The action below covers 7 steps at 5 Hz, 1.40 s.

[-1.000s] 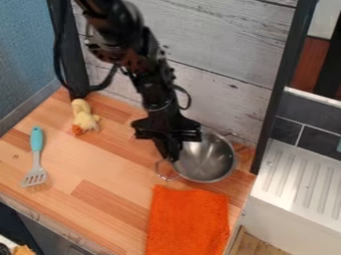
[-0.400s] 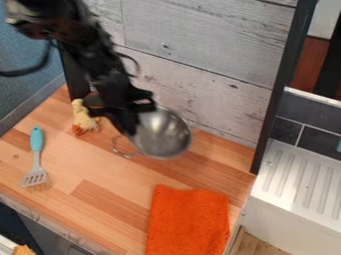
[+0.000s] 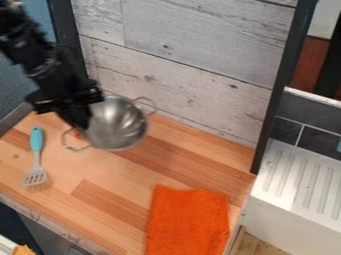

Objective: Move the silver pot to the bottom middle side of the table

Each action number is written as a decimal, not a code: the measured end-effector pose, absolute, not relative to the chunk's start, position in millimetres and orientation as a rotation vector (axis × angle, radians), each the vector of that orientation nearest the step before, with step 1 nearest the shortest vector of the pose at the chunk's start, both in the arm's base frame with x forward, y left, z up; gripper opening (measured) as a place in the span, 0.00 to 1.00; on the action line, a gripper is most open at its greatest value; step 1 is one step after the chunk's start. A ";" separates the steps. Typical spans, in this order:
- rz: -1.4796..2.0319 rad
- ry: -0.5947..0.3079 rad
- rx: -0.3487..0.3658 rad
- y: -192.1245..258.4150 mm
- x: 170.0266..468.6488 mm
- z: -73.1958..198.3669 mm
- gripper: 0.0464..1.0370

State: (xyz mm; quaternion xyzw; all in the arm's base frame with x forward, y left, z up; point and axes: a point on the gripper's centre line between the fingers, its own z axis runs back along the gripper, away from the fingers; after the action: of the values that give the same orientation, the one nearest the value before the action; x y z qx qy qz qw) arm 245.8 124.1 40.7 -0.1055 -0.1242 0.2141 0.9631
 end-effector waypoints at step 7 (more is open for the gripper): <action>0.265 -0.075 -0.158 112.6 169.7 -21.6 0.23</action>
State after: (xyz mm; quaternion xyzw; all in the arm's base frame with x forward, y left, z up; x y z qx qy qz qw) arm 169.7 112.6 -21.6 -0.0785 -0.0373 0.1319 0.9874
